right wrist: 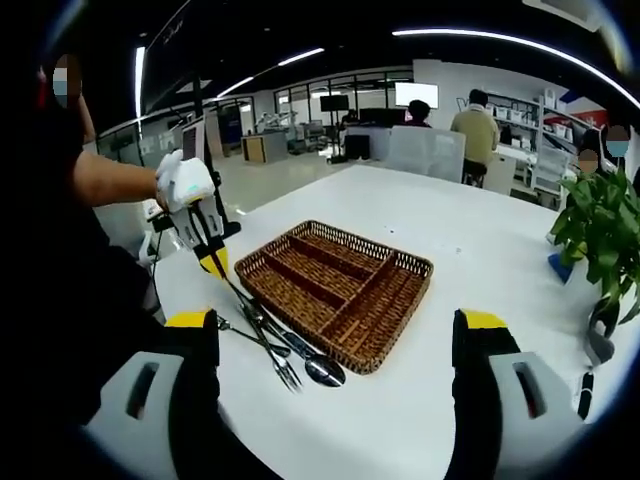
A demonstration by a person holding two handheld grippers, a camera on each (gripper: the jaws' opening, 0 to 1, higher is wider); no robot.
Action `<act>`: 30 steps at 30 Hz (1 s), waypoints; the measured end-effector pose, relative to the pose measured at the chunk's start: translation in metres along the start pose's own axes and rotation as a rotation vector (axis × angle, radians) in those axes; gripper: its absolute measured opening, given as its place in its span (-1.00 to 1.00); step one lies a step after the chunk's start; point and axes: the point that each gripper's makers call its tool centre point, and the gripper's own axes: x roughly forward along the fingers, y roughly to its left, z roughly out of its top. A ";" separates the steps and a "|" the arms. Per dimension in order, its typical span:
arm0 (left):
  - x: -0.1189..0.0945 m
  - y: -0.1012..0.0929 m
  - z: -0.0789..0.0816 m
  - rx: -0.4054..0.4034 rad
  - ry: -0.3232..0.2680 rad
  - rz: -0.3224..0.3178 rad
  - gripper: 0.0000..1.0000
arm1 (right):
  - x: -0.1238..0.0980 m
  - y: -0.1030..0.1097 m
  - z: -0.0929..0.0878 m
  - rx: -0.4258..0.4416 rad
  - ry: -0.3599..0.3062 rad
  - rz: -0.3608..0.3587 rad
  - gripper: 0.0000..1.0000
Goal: Arrange the knives, forks, and spoons in their matching storage slots by inserting each utensil handle-first until every utensil is classified and aligned in the correct compartment
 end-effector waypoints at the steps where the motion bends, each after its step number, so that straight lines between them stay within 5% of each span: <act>1: 0.000 0.001 0.001 0.008 0.001 0.003 -1.00 | 0.000 0.000 0.000 0.001 0.000 0.001 1.00; 30: -0.008 0.039 0.016 0.069 -0.049 0.070 -1.00 | 0.000 0.003 0.003 0.027 -0.031 -0.004 1.00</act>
